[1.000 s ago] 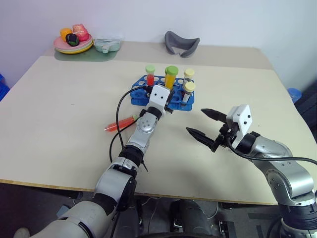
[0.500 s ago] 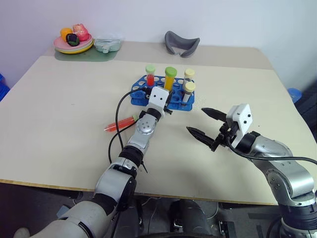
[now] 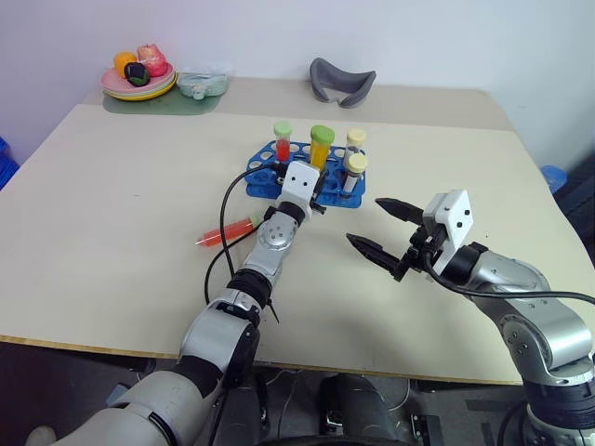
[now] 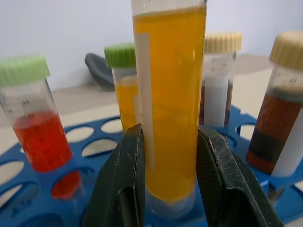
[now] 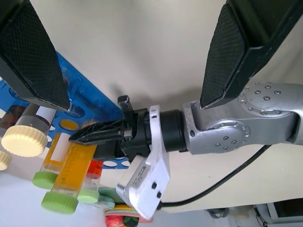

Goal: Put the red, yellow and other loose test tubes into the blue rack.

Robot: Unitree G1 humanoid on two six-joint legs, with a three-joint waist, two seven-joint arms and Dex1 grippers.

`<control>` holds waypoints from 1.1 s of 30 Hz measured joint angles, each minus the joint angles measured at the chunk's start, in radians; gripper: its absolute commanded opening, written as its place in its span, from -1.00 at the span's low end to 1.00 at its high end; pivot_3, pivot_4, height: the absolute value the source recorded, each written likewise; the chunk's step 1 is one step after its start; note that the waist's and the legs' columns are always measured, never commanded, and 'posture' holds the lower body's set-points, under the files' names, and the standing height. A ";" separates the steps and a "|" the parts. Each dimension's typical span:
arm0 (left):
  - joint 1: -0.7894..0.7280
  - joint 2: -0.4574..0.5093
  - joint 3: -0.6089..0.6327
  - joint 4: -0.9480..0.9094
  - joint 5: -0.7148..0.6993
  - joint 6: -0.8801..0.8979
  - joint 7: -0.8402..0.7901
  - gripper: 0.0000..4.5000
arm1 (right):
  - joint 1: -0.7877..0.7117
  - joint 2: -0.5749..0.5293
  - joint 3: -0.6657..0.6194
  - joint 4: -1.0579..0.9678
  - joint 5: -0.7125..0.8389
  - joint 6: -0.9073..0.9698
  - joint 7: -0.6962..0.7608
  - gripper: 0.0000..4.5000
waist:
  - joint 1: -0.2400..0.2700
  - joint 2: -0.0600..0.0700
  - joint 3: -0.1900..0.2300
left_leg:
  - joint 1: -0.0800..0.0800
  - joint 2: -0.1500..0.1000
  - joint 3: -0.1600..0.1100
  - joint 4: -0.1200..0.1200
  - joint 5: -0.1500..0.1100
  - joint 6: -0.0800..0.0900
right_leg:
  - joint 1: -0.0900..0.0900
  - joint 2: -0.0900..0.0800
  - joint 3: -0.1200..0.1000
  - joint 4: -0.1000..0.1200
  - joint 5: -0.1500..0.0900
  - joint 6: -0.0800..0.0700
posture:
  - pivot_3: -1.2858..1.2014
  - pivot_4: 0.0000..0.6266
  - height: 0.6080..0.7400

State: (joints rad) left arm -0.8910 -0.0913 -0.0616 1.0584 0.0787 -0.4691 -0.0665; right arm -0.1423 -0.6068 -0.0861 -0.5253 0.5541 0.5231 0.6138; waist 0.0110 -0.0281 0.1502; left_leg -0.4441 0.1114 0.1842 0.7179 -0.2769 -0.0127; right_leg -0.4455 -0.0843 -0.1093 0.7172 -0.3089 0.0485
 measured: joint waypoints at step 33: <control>0.062 0.017 0.025 -0.106 -0.048 0.018 -0.083 0.96 | 0.029 0.016 0.000 0.010 -0.021 -0.043 0.019 0.98 | -0.002 0.000 0.000 | 0.000 0.000 0.000 0.000 0.000 0.000 | 0.000 0.000 0.000 0.000 0.000 0.000 | 0.03 -0.52 0.23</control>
State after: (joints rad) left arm -0.8294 -0.0739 -0.0368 0.9523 0.0308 -0.4512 -0.1495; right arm -0.1137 -0.5905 -0.0860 -0.5152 0.5334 0.4806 0.6332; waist 0.0094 -0.0281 0.1502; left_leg -0.4439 0.1115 0.1841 0.7177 -0.2768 -0.0128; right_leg -0.4455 -0.0843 -0.1094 0.7173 -0.3089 0.0484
